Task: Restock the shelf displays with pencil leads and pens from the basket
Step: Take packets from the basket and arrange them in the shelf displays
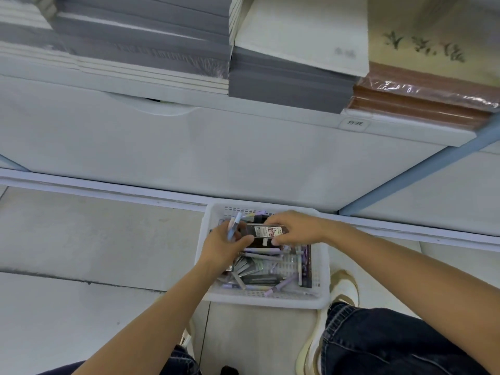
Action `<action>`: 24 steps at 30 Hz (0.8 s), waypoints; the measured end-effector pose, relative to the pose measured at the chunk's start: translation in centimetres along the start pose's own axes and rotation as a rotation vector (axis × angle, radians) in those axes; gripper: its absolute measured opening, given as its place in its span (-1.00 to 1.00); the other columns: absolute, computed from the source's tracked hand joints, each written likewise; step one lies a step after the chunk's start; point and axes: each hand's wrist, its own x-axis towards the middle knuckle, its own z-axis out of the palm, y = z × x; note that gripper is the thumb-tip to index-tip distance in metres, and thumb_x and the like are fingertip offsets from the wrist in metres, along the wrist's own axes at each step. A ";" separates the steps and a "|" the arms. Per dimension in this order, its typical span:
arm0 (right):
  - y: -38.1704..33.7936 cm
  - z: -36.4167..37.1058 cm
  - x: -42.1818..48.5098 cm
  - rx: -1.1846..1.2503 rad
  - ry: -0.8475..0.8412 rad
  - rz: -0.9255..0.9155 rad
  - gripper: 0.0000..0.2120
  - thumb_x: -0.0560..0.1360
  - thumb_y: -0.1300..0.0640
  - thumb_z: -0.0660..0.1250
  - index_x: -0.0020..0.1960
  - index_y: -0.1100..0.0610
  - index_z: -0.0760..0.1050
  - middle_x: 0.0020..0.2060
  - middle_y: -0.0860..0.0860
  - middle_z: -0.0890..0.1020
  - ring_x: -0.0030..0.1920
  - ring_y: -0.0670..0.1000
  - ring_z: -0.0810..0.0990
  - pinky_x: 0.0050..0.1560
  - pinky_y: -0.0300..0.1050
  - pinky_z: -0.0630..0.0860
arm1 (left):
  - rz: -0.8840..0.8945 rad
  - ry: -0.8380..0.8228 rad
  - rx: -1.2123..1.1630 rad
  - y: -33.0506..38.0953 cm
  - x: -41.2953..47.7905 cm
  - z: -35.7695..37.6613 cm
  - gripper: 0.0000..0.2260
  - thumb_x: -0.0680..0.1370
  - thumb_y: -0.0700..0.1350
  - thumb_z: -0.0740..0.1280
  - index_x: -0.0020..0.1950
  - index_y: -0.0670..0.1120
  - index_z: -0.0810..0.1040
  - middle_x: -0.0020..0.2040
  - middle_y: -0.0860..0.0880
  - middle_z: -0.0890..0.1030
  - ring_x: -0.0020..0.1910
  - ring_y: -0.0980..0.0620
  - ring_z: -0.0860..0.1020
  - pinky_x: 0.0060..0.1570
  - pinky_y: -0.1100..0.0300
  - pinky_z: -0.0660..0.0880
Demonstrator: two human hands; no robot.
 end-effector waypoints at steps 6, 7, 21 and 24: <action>-5.0 -6.6 -4.6 0.206 0.119 -0.067 -0.73 0.46 0.25 0.45 0.14 0.12 0.54 -0.12 0.09 0.66 -0.40 0.01 0.56 -0.18 -0.05 0.58 | 0.163 0.046 -0.056 6.1 -1.2 -2.5 -0.81 0.46 -0.10 0.50 -0.02 -0.08 0.54 -0.09 -0.09 0.65 -0.14 -0.03 0.62 -0.10 0.04 0.59; -6.0 -7.7 -5.7 0.213 0.144 -0.081 -0.70 0.45 0.24 0.47 0.15 0.12 0.53 -0.12 0.04 0.67 -0.40 0.00 0.58 -0.19 -0.16 0.56 | 0.201 0.028 -0.071 7.2 -1.7 -2.9 -0.81 0.46 -0.11 0.49 -0.04 -0.10 0.53 -0.11 -0.10 0.63 -0.20 0.05 0.60 -0.21 0.18 0.57; -18.4 -20.7 -24.6 0.308 0.957 -0.468 -0.88 0.60 0.19 0.26 0.09 0.16 0.54 -0.20 0.01 0.70 -0.28 -0.06 0.62 -0.28 -0.24 0.54 | 0.549 -0.078 -0.417 30.1 -9.9 -4.9 -0.88 0.59 -0.08 0.28 -0.11 -0.03 0.55 -0.40 0.05 0.40 -0.56 0.16 0.23 -0.59 0.32 0.20; -19.3 -23.4 -28.5 0.224 1.105 -0.477 -0.89 0.60 0.20 0.26 0.04 0.15 0.56 -0.26 -0.05 0.65 -0.37 -0.11 0.49 -0.27 -0.27 0.49 | 0.558 -0.142 -0.540 34.1 -11.2 -4.8 -0.82 0.57 -0.17 0.10 -0.08 -0.08 0.50 -0.42 0.05 0.31 -0.59 0.14 0.17 -0.61 0.31 0.13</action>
